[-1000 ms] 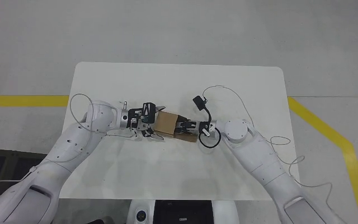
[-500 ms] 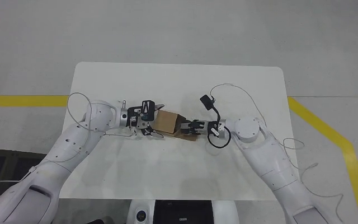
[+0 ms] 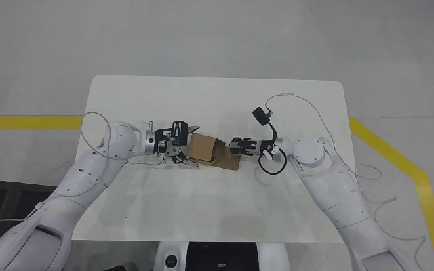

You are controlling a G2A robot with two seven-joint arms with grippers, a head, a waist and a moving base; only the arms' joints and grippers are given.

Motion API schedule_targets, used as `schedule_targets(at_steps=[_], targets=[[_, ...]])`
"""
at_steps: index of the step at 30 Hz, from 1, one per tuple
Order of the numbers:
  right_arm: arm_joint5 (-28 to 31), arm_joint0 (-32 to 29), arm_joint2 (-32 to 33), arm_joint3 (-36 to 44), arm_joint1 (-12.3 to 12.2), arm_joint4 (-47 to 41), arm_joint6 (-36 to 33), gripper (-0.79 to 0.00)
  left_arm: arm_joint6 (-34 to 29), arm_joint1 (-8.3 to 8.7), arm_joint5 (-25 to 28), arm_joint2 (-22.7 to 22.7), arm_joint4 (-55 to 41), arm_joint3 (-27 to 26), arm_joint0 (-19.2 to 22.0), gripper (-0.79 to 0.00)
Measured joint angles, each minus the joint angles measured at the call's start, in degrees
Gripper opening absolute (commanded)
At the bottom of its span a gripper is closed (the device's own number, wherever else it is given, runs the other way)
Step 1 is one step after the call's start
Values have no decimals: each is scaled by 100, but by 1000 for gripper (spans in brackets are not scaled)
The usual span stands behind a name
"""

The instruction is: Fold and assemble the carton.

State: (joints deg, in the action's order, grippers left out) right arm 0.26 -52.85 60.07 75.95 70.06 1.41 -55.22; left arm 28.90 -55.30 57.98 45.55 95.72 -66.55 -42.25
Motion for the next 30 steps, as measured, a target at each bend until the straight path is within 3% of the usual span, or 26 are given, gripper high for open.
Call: schedule_targets(at_steps=[9,17,30], targets=[[486,460,-410,-619,125,-220,-342,-785,-4,-3,0,13,-8,-24,-21,0],[481,617,-666,-813,217,-478,-520,-785,-28,-4,0,24,-28,-21,-29,0],[531,587,-915,-1038,353,-755,-31,-785,-72,-1,2,42,-24,-43,-51,0]])
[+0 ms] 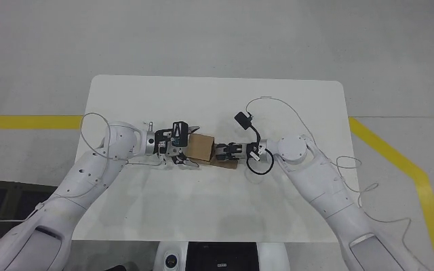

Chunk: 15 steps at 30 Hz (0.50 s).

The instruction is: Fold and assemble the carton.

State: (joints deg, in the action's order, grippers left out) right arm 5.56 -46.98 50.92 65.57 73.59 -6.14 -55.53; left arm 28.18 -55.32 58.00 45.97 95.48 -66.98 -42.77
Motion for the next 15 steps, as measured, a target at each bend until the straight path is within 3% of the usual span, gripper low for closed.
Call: schedule_targets(at_steps=[15], targets=[[445,211,-379,-504,253,-413,223,-785,-52,10,0,10,-10,-31,-11,0]])
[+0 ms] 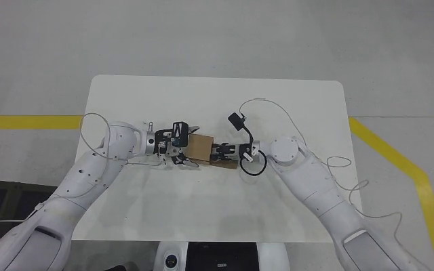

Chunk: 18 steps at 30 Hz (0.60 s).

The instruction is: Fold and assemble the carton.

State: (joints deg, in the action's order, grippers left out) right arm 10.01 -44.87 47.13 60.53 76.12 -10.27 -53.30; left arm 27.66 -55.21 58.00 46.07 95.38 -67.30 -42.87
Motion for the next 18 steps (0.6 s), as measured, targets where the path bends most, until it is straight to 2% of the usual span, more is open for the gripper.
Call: schedule_targets(at_steps=[18], targets=[[295,272,-235,-544,233,-165,21,-785,-35,8,0,-12,-24,19,-6,0]])
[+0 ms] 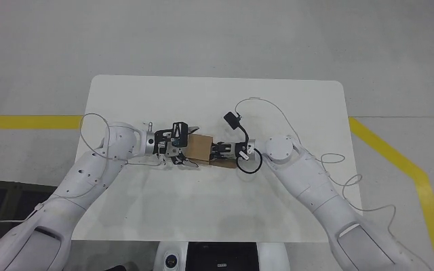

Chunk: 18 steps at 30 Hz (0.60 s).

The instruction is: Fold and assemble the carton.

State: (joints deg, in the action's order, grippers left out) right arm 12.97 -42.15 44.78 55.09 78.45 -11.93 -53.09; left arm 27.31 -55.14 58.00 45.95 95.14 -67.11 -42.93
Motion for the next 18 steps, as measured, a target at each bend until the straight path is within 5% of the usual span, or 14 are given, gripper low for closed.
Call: schedule_targets(at_steps=[11,18], targets=[[-389,-131,364,262,-147,113,-228,-785,7,3,0,16,3,51,16,0],[-1148,-599,997,1309,-472,586,-422,-785,20,2,-3,31,12,33,11,0]])
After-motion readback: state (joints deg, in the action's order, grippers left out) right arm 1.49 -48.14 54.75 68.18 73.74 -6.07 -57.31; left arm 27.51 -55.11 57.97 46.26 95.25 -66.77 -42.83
